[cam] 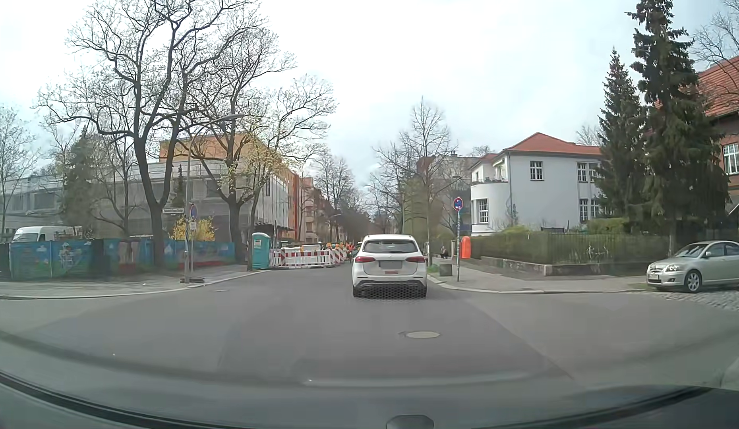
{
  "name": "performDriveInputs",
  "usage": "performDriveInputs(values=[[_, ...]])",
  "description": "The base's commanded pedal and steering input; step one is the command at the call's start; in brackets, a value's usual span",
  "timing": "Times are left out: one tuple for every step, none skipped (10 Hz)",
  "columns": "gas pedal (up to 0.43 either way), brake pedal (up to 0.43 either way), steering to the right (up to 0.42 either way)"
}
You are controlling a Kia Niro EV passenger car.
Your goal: Follow the waypoints while adhering to traffic rules and regulations
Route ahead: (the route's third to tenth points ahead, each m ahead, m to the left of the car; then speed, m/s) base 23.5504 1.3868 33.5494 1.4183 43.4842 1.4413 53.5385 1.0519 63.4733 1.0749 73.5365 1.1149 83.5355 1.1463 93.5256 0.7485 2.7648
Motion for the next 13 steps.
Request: performDriveInputs(values=[[0.0, 0.152, 0.005], [0.0, 0.159, 0.005], [0.0, 0.159, 0.005], [0.0, 0.159, 0.005], [0.0, 0.152, 0.005], [0.0, 0.122, 0.005], [0.0, 0.018, 0.004], [0.0, 0.0, 0.004], [0.0, 0.0, 0.005], [0.0, 0.0, 0.005], [0.11, 0.0, 0.005], [0.157, 0.0, 0.005], [0.157, 0.0, 0.005]])
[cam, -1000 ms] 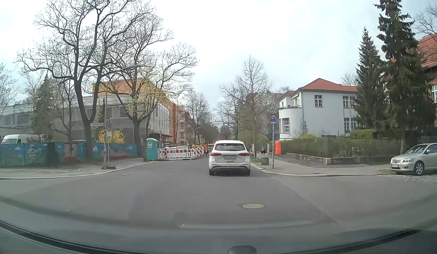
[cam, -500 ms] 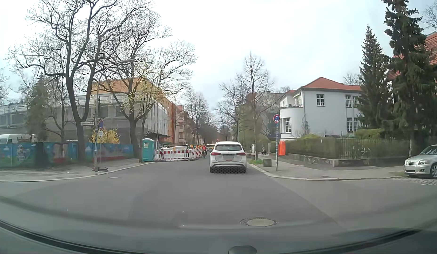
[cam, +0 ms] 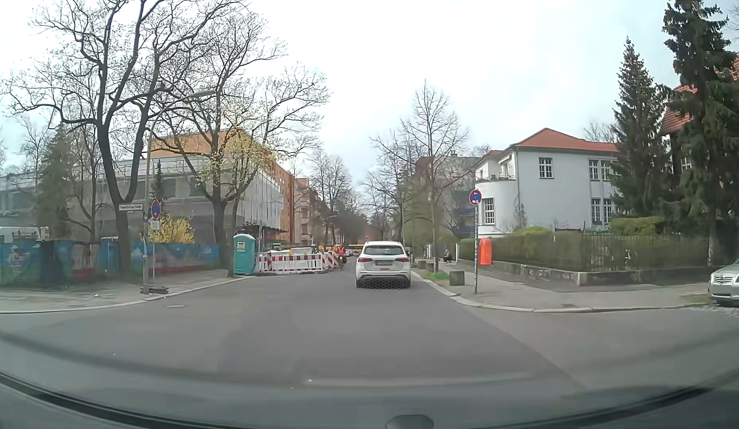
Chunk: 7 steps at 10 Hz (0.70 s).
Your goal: Follow the waypoints while adhering to traffic rules and regulations
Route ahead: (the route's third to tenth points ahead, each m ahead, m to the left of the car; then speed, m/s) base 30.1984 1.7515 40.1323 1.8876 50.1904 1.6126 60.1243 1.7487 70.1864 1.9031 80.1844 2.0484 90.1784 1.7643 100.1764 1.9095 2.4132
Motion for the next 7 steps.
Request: performDriveInputs(values=[[0.169, 0.0, 0.005], [0.177, 0.0, 0.005], [0.177, 0.0, 0.005], [0.189, 0.0, 0.005], [0.189, 0.0, 0.004], [0.189, 0.0, 0.004], [0.189, 0.0, 0.005]])
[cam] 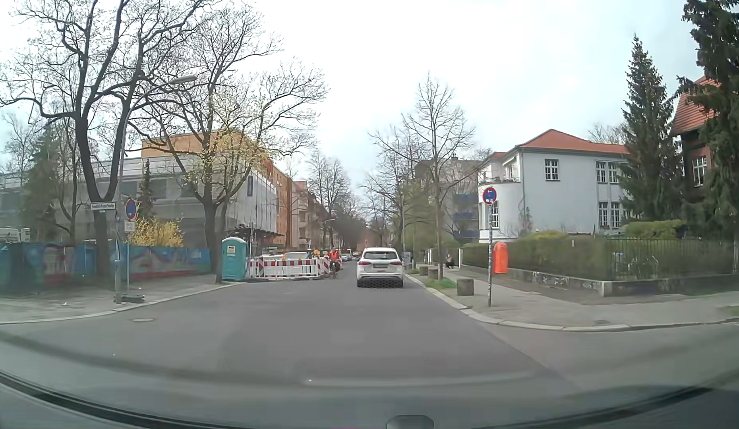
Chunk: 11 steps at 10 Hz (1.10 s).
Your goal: Follow the waypoints while adhering to traffic rules and regulations
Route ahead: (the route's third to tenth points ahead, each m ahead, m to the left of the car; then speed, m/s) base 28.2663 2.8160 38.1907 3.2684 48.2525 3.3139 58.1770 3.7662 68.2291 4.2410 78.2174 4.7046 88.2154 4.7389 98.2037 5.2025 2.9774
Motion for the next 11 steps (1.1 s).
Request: performDriveInputs(values=[[0.189, 0.0, 0.004], [0.189, 0.0, 0.004], [0.189, 0.0, 0.004], [0.197, 0.0, 0.004], [0.197, 0.0, 0.004], [0.197, 0.0, 0.004], [0.197, 0.0, 0.004], [0.197, 0.0, 0.004], [0.197, 0.0, 0.004], [0.197, 0.0, 0.004], [0.197, 0.0, 0.004]])
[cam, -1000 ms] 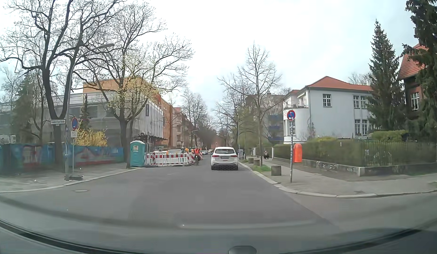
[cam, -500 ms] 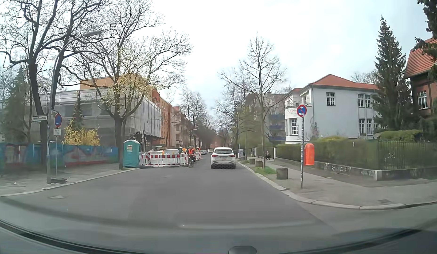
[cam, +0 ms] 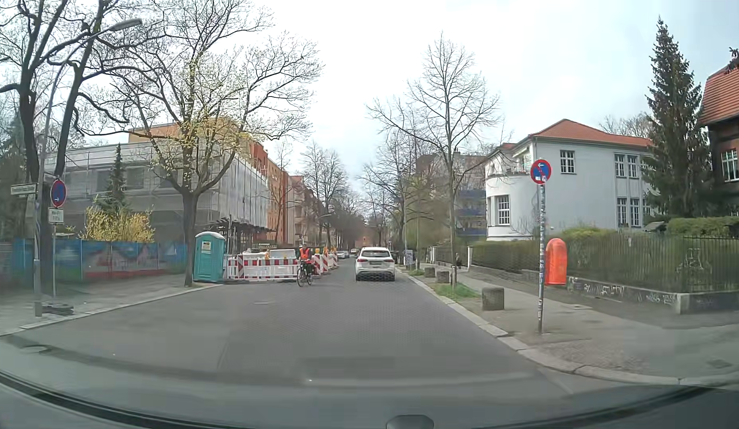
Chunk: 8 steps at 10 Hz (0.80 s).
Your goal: Follow the waypoints while adhering to traffic rules and regulations
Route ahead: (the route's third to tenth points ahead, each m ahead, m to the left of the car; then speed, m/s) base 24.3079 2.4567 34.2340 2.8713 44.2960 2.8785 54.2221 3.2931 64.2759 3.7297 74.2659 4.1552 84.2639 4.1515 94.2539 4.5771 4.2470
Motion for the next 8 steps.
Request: performDriveInputs(values=[[0.197, 0.0, 0.004], [0.197, 0.0, 0.004], [0.197, 0.0, 0.002], [0.197, 0.0, 0.0], [0.197, 0.0, 0.0], [0.157, 0.0, 0.0], [0.118, 0.0, 0.0], [0.118, 0.0, 0.0]])
